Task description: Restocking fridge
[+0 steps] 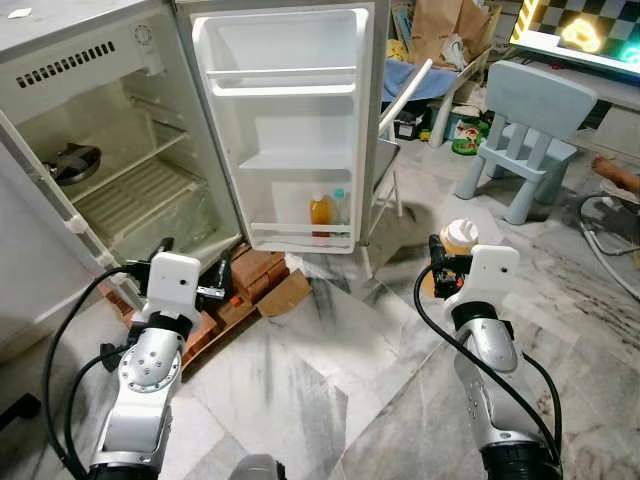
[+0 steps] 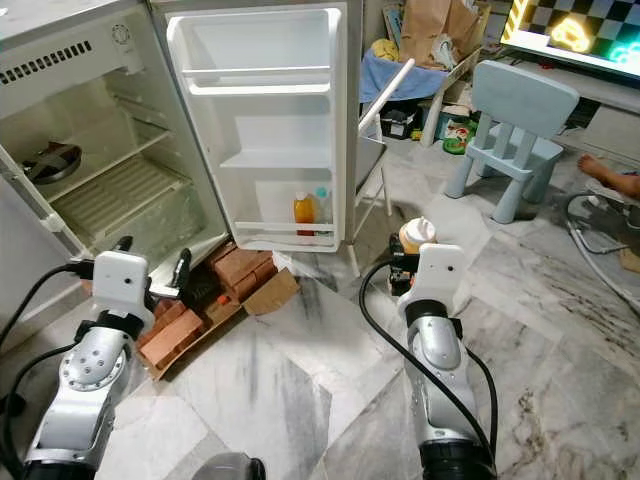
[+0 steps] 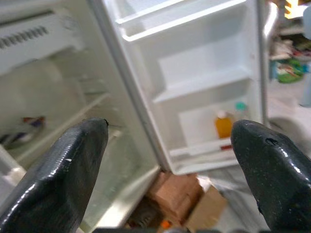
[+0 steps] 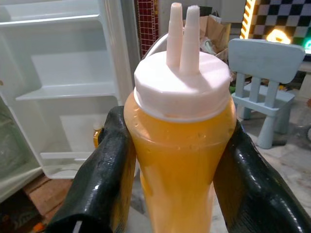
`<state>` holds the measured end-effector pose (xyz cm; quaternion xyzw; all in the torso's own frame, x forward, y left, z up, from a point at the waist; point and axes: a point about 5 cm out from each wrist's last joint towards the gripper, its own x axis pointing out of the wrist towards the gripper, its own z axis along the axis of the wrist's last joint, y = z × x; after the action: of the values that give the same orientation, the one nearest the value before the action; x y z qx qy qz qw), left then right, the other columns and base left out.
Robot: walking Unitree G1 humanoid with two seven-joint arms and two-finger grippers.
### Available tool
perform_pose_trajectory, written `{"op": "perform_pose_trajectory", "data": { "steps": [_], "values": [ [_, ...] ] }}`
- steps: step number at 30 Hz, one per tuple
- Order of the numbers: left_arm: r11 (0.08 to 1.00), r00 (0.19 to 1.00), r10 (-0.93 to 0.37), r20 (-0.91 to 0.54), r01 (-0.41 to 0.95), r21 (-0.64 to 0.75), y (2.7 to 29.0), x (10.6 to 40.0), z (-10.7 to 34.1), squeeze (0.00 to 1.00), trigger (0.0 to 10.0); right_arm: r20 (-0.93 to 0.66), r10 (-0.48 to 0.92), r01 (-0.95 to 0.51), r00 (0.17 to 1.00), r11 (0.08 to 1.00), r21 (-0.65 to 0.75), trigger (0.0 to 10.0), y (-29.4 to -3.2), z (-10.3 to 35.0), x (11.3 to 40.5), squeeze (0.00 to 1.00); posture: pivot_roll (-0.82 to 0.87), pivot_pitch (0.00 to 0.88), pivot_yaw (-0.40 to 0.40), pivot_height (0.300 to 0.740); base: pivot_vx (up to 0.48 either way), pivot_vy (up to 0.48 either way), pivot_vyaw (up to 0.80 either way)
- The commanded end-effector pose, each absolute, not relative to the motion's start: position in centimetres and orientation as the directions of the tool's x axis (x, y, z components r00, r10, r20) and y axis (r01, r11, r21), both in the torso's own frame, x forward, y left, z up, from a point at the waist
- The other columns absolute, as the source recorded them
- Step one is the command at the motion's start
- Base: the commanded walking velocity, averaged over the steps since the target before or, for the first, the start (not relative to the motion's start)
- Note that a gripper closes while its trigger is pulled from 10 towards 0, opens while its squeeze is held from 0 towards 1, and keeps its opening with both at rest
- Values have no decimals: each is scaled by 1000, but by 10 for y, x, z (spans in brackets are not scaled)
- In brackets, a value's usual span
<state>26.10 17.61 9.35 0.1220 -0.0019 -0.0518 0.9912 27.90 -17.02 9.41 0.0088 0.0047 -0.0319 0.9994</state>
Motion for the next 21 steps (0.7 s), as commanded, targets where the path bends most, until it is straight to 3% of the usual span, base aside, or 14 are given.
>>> {"op": "perform_pose_trajectory", "data": {
  "steps": [1,9,21],
  "values": [
    [954,990,-138,-11,136,267,171,264,94,0,10000,15,-51,51,999,999,16,10000,-165,100,284,0,45,0,47,740,0,0,0],
    [955,988,-155,-17,154,254,168,264,96,0,10000,3,-27,26,1000,999,23,10000,-159,96,280,0,49,0,28,740,0,0,0],
    [961,992,-125,-4,122,249,182,252,97,0,10000,1,11,-11,1000,999,-32,10000,-153,96,279,0,71,0,-19,740,0,434,0]
  ]
}}
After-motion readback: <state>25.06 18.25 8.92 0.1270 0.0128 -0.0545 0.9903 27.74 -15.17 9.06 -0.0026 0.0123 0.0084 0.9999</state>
